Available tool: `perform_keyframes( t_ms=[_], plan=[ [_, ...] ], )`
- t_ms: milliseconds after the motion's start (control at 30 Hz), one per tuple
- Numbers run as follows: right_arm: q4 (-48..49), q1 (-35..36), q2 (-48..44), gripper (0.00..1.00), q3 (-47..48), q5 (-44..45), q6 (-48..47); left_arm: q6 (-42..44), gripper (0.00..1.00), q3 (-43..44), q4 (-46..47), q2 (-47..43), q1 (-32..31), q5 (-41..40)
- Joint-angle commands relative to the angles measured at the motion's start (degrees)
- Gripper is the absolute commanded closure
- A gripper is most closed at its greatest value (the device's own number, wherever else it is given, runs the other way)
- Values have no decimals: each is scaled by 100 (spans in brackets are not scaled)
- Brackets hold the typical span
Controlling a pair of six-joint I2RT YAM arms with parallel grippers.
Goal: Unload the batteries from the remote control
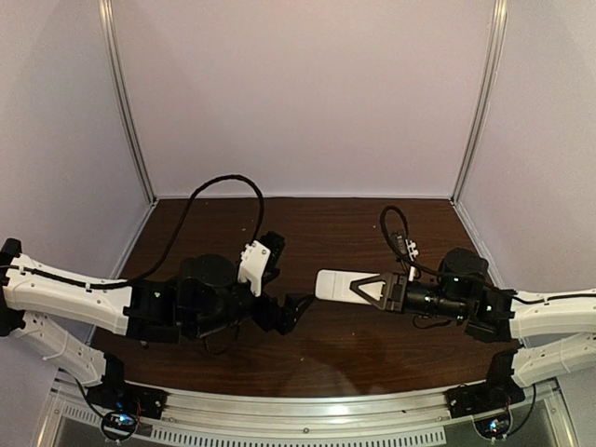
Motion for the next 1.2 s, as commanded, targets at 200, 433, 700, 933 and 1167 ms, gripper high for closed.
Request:
perform_keyframes(
  t_ms=[200, 433, 700, 933, 1167],
  plan=[
    [-60, -26, -544, 100, -221, 229, 50, -754, 8, 68, -248, -315, 43, 519],
    [21, -26, -472, 100, -161, 57, 129, -1214, 17, 23, -192, -482, 48, 776],
    [533, -27, 16, 100, -83, -453, 397, -1408, 26, 458, -312, 119, 43, 782],
    [708, -26, 163, 100, -13, -689, 479, -1665, 19, 784, -434, 507, 49, 544],
    [730, -27, 149, 100, 18, -796, 479, -1776, 20, 996, -575, 735, 43, 430]
  ],
)
